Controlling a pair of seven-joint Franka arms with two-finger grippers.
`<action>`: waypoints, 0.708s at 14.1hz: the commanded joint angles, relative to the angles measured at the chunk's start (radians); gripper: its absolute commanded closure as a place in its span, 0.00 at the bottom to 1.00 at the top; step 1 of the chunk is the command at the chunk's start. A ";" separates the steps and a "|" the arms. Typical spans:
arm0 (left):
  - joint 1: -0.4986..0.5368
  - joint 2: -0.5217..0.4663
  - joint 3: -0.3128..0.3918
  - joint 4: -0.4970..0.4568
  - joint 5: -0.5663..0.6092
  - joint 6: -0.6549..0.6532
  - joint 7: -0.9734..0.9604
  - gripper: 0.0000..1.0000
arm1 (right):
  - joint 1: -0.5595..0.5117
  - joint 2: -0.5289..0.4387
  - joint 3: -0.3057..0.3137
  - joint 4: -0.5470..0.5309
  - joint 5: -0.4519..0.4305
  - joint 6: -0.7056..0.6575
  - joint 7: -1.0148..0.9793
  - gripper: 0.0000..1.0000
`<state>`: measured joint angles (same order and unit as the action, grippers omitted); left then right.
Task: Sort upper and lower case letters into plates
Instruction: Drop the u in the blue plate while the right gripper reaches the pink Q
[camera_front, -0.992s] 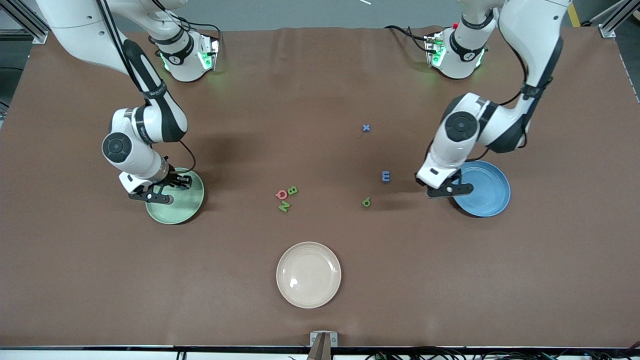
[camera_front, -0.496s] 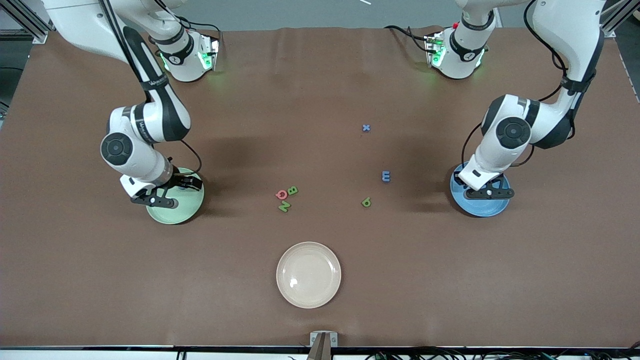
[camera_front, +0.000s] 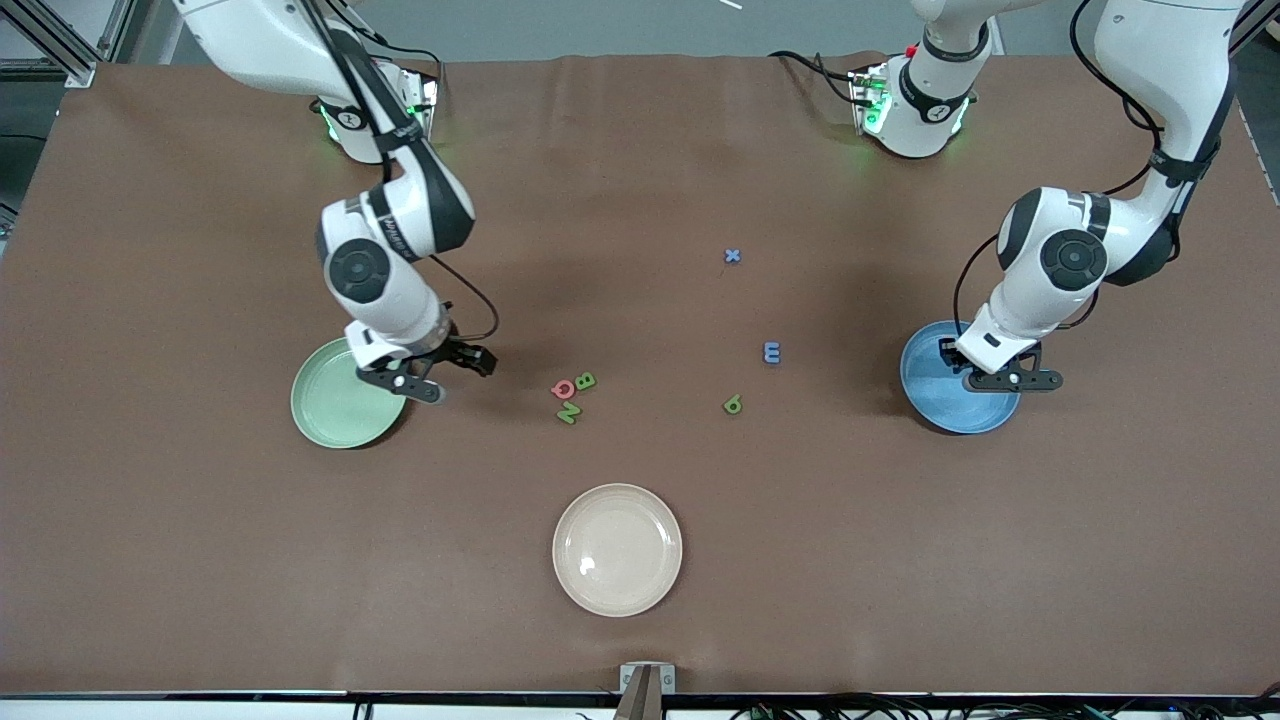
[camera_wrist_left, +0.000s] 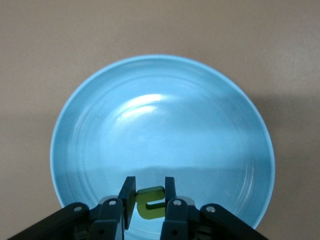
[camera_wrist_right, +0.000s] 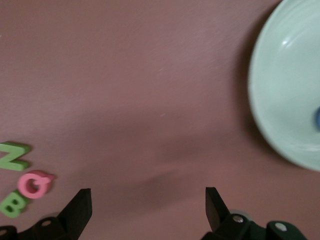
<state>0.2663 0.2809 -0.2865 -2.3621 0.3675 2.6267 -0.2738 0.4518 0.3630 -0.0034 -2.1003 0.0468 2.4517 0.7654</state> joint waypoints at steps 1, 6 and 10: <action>0.022 0.006 -0.010 -0.019 0.019 0.033 -0.004 0.68 | 0.050 0.088 -0.009 0.048 0.010 0.076 0.112 0.00; 0.037 0.014 -0.010 -0.028 0.019 0.067 0.001 0.68 | 0.093 0.206 -0.017 0.193 -0.007 0.078 0.221 0.00; 0.034 -0.037 -0.069 -0.017 0.013 0.027 -0.033 0.04 | 0.097 0.228 -0.029 0.210 -0.070 0.075 0.224 0.00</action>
<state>0.2924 0.2867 -0.3095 -2.3732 0.3676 2.6821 -0.2765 0.5331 0.5775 -0.0087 -1.9063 0.0244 2.5381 0.9619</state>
